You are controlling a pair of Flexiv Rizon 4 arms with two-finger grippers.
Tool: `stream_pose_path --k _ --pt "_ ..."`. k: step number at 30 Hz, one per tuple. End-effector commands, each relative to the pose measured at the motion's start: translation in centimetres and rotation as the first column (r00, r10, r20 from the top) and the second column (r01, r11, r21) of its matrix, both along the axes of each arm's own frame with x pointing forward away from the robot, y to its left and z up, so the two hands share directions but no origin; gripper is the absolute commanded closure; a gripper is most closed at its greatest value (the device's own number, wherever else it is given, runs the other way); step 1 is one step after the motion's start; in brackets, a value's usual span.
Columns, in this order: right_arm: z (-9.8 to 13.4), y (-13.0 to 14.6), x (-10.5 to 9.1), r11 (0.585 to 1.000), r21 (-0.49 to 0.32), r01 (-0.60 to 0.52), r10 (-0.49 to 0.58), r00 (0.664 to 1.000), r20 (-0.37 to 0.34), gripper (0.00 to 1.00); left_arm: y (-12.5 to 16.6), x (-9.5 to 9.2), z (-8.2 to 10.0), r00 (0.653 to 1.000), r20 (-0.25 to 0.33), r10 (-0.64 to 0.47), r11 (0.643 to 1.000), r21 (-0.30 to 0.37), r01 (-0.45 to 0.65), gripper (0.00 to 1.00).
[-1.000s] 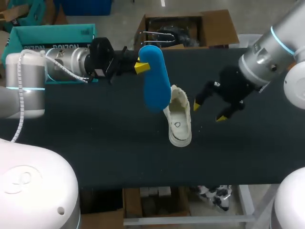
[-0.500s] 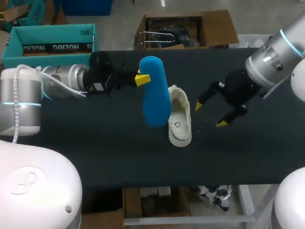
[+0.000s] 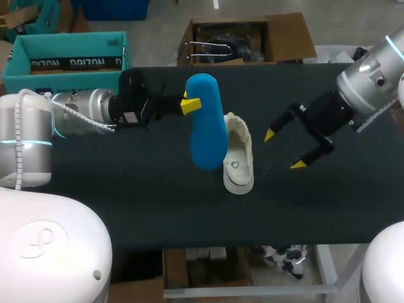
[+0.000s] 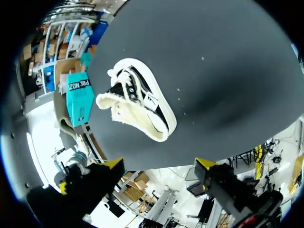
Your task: Open the shoe tongue, take the insole out of the shoe, put the insole back into the shoe, and pack the shoe into the shoebox
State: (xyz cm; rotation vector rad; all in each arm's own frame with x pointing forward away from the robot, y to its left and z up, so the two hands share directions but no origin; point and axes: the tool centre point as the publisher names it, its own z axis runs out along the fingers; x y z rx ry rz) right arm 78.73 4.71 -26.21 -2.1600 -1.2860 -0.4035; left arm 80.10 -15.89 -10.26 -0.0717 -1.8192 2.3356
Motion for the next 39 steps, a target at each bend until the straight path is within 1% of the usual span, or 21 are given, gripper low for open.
stream_pose_path --k 1,2,3,4,5,6,7,8,9,24,25,26,27,28,29,30,31,32,33,34,39 --pt "-0.3 0.5 0.8 0.997 0.079 0.02 -0.012 0.995 -0.1 0.0 -0.1 -0.2 0.1 1.0 -0.003 0.015 1.0 0.002 -0.015 1.0" --pt "-0.5 0.7 1.0 0.997 0.072 0.04 -0.03 0.99 -0.136 0.0 -0.1 -0.2 0.1 1.0 -0.003 0.015 1.0 0.002 -0.015 1.0" --pt "-0.3 0.9 1.1 0.99 0.117 0.074 -0.052 0.982 -0.181 0.0 -0.1 -0.2 0.1 1.0 -0.003 0.015 1.0 0.002 -0.015 1.0" --pt "-0.3 1.0 1.3 0.976 0.177 0.129 -0.075 0.956 -0.284 0.0 -0.1 -0.2 0.1 1.0 -0.003 0.015 1.0 0.002 -0.015 1.0" --pt "-0.4 1.1 1.2 0.97 0.148 0.191 -0.132 0.933 -0.334 0.0 -0.1 -0.2 0.1 1.0 -0.003 0.015 1.0 0.002 -0.015 1.0" --pt "-0.1 1.2 1.2 0.939 0.224 0.262 -0.165 0.913 -0.373 0.0 -0.1 -0.2 0.1 1.0 -0.003 0.015 1.0 0.002 -0.015 1.0" --pt "0.0 1.4 0.9 0.898 0.301 0.321 -0.15 0.866 -0.477 0.0 -0.1 -0.2 0.1 1.0 -0.003 0.015 1.0 0.002 -0.015 1.0" --pt "0.0 1.9 0.6 0.914 0.249 0.32 -0.147 0.834 -0.532 0.0 -0.1 -0.2 0.1 1.0 -0.003 0.015 1.0 0.002 -0.015 1.0" --pt "0.6 2.5 0.3 0.924 0.231 0.304 -0.163 0.861 -0.482 0.0 -0.1 -0.2 0.1 1.0 -0.003 0.015 1.0 0.002 -0.015 1.0" --pt "0.6 2.5 0.3 0.924 0.231 0.304 -0.163 0.861 -0.482 0.0 -0.1 -0.2 0.1 1.0 -0.003 0.015 1.0 0.002 -0.015 1.0" --pt "0.7 2.7 0.7 0.907 0.261 0.331 -0.153 0.834 -0.53 0.0 -0.1 -0.2 0.1 1.0 -0.003 0.015 1.0 0.002 -0.015 1.0" --pt "0.8 3.0 1.0 0.908 0.227 0.353 -0.18 0.816 -0.549 0.0 -0.1 -0.2 0.1 1.0 -0.003 0.015 1.0 0.002 -0.015 1.0" --pt "1.0 3.2 1.2 0.894 0.234 0.383 -0.194 0.8 -0.567 0.0 -0.1 -0.2 0.1 1.0 -0.003 0.015 1.0 0.002 -0.015 1.0" --pt "1.1 3.4 1.3 0.88 0.252 0.402 -0.185 0.781 -0.596 0.0 -0.1 -0.2 0.1 1.0 -0.003 0.015 1.0 0.002 -0.015 1.0" --pt "1.2 3.8 1.4 0.872 0.235 0.429 -0.209 0.761 -0.614 0.0 -0.1 -0.2 0.1 1.0 -0.003 0.015 1.0 0.002 -0.015 1.0" --pt "1.4 3.9 1.5 0.851 0.249 0.463 -0.22 0.744 -0.631 0.0 -0.1 -0.2 0.1 1.0 -0.003 0.015 1.0 0.002 -0.015 1.0" --pt "1.4 4.3 1.6 0.837 0.252 0.486 -0.209 0.709 -0.673 0.0 -0.1 -0.2 0.1 1.0 -0.003 0.015 1.0 0.002 -0.015 1.0" --pt "1.3 4.6 1.5 0.819 0.246 0.518 -0.2 0.661 -0.724 0.0 -0.1 -0.2 0.1 1.0 -0.003 0.015 1.0 0.002 -0.015 1.0" --pt "1.1 5.2 1.3 0.818 0.206 0.537 -0.219 0.622 -0.752 0.0 -0.1 -0.2 0.1 1.0 -0.003 0.015 1.0 0.002 -0.015 1.0" --pt "1.1 5.6 1.1 0.8 0.187 0.57 -0.235 0.585 -0.777 0.0 -0.1 -0.2 0.1 1.0 -0.003 0.015 1.0 0.002 -0.015 1.0" --pt "1.1 5.6 1.1 0.8 0.187 0.57 -0.235 0.585 -0.777 0.0 -0.1 -0.2 0.1 1.0 -0.003 0.015 1.0 0.002 -0.015 1.0"
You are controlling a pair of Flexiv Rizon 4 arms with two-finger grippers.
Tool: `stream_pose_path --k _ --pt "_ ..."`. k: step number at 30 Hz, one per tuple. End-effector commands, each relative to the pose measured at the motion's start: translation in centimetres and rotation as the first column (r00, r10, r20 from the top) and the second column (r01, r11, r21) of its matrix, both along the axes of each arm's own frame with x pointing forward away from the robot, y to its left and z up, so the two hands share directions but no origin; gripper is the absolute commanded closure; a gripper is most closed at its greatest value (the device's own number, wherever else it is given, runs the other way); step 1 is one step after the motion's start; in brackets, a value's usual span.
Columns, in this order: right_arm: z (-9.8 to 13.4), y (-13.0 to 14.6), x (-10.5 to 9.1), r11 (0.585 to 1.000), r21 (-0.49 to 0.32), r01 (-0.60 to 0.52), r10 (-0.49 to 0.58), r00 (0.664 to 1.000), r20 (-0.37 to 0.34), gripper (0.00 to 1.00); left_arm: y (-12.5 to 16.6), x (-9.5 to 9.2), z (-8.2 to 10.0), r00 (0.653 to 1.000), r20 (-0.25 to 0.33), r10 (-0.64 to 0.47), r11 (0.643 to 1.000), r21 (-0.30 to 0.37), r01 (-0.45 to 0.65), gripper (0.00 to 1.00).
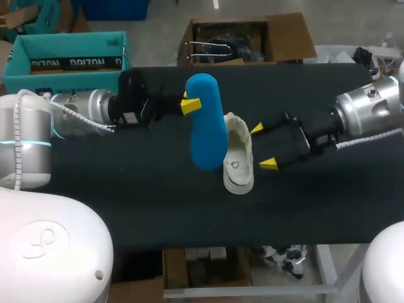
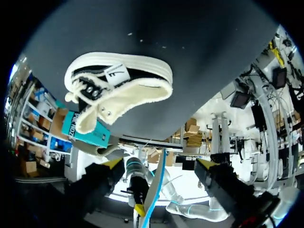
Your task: Open the shoe tongue, take the insole out of the shoe, put the insole back into the shoe, and pack the shoe into the shoebox
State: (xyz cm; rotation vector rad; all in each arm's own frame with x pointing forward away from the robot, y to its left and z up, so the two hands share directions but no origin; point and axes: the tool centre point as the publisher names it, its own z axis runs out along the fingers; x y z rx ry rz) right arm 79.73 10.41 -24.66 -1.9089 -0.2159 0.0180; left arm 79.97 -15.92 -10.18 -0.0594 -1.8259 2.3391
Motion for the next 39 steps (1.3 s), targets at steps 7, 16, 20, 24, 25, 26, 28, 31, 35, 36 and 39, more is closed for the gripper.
stream_pose_path --k 7,16,20,24,25,26,28,31,35,36,39 --pt "-0.5 0.0 0.4 0.999 0.035 0.008 -0.007 0.999 -0.036 0.0 -0.6 -0.5 -0.3 0.999 0.044 -0.006 1.0 -0.02 0.007 1.0" --pt "-0.4 0.9 1.8 0.992 0.109 0.068 -0.063 0.997 -0.052 0.0 -2.5 -0.9 -2.5 0.98 0.2 0.018 0.994 -0.11 0.004 1.0" --pt "-0.9 1.4 2.2 0.985 0.136 0.103 -0.097 0.994 -0.053 0.0 -3.5 -0.3 -3.7 0.975 0.222 0.018 0.995 -0.099 0.004 1.0" --pt "-1.3 1.8 2.7 0.982 0.141 0.125 -0.116 0.991 -0.069 0.2 -4.9 0.8 -4.7 0.968 0.249 0.036 0.995 -0.1 -0.012 1.0" --pt "-1.3 1.9 2.8 0.982 0.143 0.127 -0.118 0.991 -0.069 0.2 -5.2 1.1 -4.8 0.964 0.262 0.045 0.994 -0.108 -0.017 1.0" --pt "-1.4 2.0 2.9 0.981 0.147 0.13 -0.12 0.99 -0.075 0.24 -5.5 1.4 -4.9 0.964 0.263 0.047 0.994 -0.108 -0.019 1.0" --pt "-1.6 2.2 3.0 0.979 0.158 0.126 -0.115 0.99 -0.075 0.26 -5.9 1.7 -5.1 0.962 0.268 0.054 0.992 -0.121 -0.022 1.0" --pt "-1.8 2.4 3.0 0.978 0.171 0.121 -0.109 0.991 -0.08 0.35 -6.4 1.9 -5.3 0.961 0.268 0.062 0.991 -0.135 -0.026 1.0" --pt "-1.8 2.3 2.8 0.976 0.17 0.136 -0.122 0.989 -0.089 0.36 -7.0 2.1 -5.6 0.961 0.268 0.064 0.99 -0.141 -0.026 1.0" --pt "-1.8 2.2 2.7 0.976 0.164 0.145 -0.131 0.987 -0.091 0.37 -7.2 2.1 -5.8 0.962 0.266 0.063 0.99 -0.138 -0.026 1.0" --pt "-1.8 2.1 2.5 0.975 0.168 0.147 -0.134 0.987 -0.09 0.5 -7.4 2.1 -5.9 0.962 0.266 0.06 0.991 -0.133 -0.025 1.0"
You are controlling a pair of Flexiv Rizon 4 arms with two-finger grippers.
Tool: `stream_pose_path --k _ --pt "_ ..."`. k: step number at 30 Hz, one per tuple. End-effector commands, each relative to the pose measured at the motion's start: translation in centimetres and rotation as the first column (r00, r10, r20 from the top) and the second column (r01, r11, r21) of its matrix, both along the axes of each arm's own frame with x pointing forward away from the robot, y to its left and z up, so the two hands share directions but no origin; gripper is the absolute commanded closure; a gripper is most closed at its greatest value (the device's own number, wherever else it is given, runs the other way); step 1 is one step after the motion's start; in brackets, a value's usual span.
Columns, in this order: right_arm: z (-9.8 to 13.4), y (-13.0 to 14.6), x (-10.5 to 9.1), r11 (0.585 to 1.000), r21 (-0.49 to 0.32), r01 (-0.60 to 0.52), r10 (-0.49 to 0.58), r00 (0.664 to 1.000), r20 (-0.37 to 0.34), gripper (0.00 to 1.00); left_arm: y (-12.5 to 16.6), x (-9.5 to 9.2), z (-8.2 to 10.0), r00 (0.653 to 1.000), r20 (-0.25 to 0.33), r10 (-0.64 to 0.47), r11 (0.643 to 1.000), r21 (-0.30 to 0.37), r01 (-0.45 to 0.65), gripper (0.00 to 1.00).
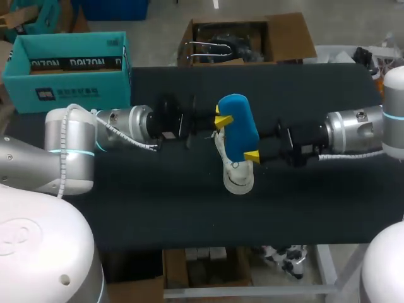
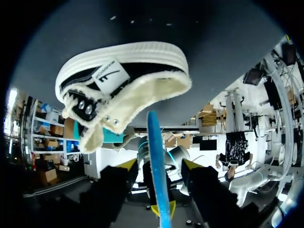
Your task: Open the shoe tongue, take the insole out of the shoe, put the insole back into the shoe, and pack the shoe into the shoebox
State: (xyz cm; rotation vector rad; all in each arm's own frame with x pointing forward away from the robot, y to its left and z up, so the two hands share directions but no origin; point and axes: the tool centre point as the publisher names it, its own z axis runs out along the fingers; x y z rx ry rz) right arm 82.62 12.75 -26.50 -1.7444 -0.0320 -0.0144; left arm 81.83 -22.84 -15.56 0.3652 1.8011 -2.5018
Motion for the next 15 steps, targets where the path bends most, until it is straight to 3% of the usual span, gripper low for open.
stream_pose_path --k 1,6,11,15 --pt "0.07 -0.37 -0.52 1.0 0.004 0.009 -0.009 1.0 0.004 0.51 -0.52 0.22 -0.54 1.0 -0.003 -0.01 1.0 -0.027 0.01 1.0" --pt "0.1 -0.8 -0.89 1.0 -0.002 0.021 -0.021 1.0 0.008 0.44 -0.36 0.22 -0.49 1.0 -0.004 -0.007 1.0 -0.02 0.007 1.0" --pt "-0.02 -1.16 -0.97 1.0 0.004 0.023 -0.023 1.0 0.011 0.45 -0.15 0.32 -0.52 1.0 -0.005 0.002 1.0 -0.009 -0.002 1.0" --pt "-0.24 -1.25 -0.67 1.0 0.012 0.015 -0.015 1.0 0.014 0.54 -0.25 0.14 -0.78 1.0 -0.008 0.002 1.0 -0.006 -0.002 1.0"
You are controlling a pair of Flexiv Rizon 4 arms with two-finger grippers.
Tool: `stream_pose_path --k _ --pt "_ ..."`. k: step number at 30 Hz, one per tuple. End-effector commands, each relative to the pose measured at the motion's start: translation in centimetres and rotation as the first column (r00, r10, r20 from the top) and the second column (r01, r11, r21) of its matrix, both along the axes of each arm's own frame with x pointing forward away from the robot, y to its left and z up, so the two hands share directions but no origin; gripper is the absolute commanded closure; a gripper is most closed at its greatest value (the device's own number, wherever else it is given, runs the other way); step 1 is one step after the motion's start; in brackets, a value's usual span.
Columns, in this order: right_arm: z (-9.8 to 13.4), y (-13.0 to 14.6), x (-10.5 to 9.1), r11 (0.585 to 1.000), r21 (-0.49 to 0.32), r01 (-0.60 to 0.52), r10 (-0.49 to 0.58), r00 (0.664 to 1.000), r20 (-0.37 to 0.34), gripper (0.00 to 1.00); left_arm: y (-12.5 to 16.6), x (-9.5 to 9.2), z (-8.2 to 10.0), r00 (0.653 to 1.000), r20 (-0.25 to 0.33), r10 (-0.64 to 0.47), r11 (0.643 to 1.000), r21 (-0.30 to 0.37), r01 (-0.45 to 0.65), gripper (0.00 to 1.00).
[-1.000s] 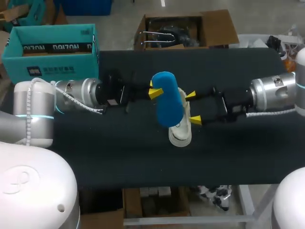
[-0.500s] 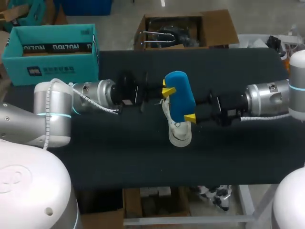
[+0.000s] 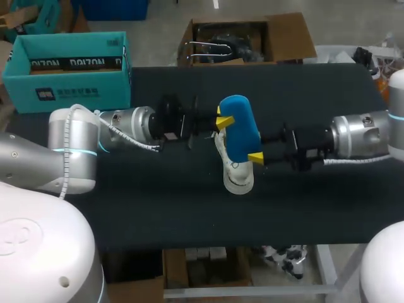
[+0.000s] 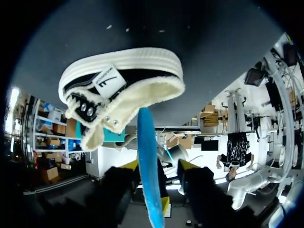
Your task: Open the shoe tongue, take the insole out of the shoe, put the insole back into the shoe, and pack the shoe into the shoebox
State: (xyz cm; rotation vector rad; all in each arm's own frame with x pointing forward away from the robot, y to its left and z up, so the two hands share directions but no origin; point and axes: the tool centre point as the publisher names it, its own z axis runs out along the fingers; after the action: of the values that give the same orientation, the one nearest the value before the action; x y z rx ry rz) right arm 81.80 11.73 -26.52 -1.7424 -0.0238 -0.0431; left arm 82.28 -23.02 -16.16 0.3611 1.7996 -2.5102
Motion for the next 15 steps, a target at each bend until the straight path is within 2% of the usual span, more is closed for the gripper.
stream_pose_path --k 1,3,7,10,15 --pt "-0.28 -0.22 0.22 1.0 0.011 -0.009 0.009 1.0 0.0 0.54 -0.14 -0.38 -0.26 1.0 -0.004 0.004 1.0 0.001 -0.004 1.0" --pt "-0.35 -0.22 0.34 1.0 0.012 -0.012 0.013 1.0 -0.002 0.56 -0.24 -0.44 -0.37 1.0 -0.008 0.003 1.0 0.009 -0.003 1.0" --pt "-0.31 -0.23 0.47 1.0 0.015 -0.02 0.02 1.0 0.002 0.71 -0.32 -0.48 -0.42 1.0 -0.007 0.004 1.0 0.014 -0.004 1.0" --pt "-0.3 -0.24 0.48 1.0 0.018 -0.024 0.024 1.0 0.009 1.0 -0.41 -0.42 -0.43 1.0 -0.008 0.005 1.0 0.018 -0.005 1.0" --pt "-0.39 -0.28 0.39 0.999 0.022 -0.039 0.039 0.999 0.02 1.0 -0.43 -0.25 -0.54 1.0 -0.025 -0.002 0.999 0.048 0.003 1.0"
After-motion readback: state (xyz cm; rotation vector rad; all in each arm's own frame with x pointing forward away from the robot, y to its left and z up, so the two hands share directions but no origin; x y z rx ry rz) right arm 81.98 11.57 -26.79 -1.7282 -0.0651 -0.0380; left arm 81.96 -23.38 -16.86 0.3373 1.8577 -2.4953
